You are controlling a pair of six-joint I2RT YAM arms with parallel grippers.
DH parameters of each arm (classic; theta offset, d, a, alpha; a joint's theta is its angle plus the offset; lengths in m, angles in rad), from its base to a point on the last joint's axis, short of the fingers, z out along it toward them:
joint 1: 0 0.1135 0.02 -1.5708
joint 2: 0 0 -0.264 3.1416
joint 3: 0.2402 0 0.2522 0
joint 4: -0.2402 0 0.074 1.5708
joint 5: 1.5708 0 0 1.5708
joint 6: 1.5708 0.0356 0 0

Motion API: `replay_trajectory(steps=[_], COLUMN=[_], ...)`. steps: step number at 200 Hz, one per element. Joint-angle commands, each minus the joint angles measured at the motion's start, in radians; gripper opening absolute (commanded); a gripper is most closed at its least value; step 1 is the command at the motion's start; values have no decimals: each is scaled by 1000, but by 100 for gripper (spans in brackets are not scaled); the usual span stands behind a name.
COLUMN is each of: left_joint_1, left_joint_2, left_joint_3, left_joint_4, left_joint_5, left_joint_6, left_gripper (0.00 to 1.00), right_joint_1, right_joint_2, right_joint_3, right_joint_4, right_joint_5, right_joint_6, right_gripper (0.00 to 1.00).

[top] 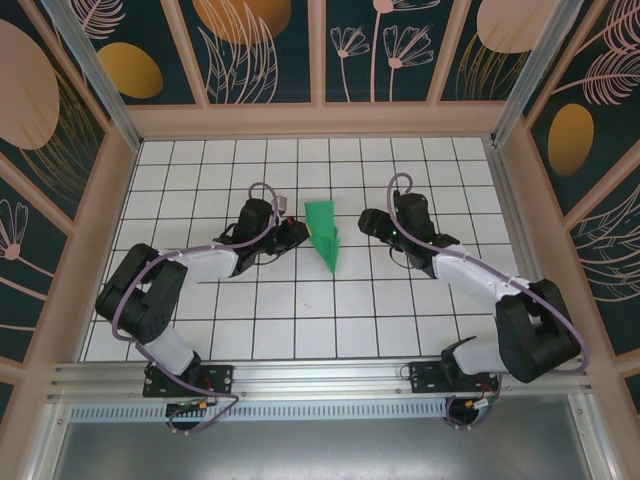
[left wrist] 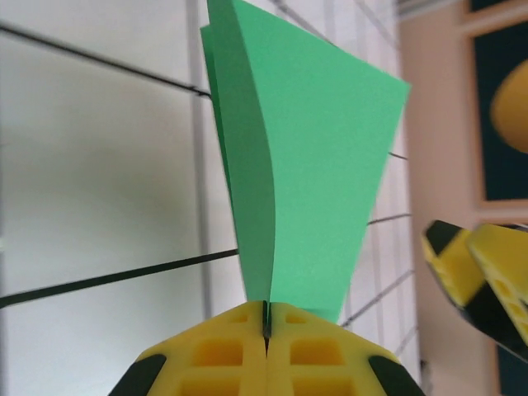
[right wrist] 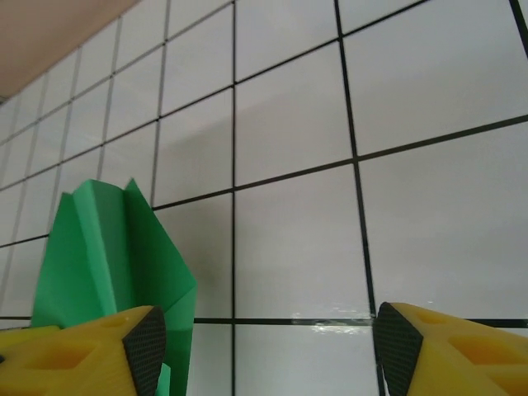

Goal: Fold a paper plane with a square sheet of paper (pick it up from the middle)
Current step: Turn over a paper plane at the center of the table, then move the paper plane to the top-center of the table.

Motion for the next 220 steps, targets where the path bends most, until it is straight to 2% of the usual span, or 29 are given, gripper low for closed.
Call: replay_trajectory(steps=[1, 20, 32, 57, 84, 149, 220], left_joint_1=[-4, -4, -3, -3, -4, -2, -1], left_joint_2=[93, 177, 226, 293, 343, 385, 388], left_joint_3=[40, 78, 105, 148, 180, 202, 203], left_joint_4=[162, 176, 180, 171, 124, -7, -25], left_joint_5=[146, 170, 188, 193, 187, 117, 111], left_joint_6=[24, 31, 39, 50, 82, 136, 144], left_gripper=[0, 0, 0, 0, 0, 0, 0], right_joint_1=[-5, -4, 7, 50, 82, 116, 169], right_joint_2=[-56, -55, -44, -7, 66, 219, 315], right_joint_3=[-43, -66, -68, -44, -5, 59, 124], right_joint_4=[97, 129, 139, 113, 68, 28, 4], right_joint_5=[-84, -149, -178, -160, -102, -116, -133], right_joint_6=[40, 52, 48, 33, 39, 21, -14], right_gripper=[71, 71, 67, 61, 59, 62, 57])
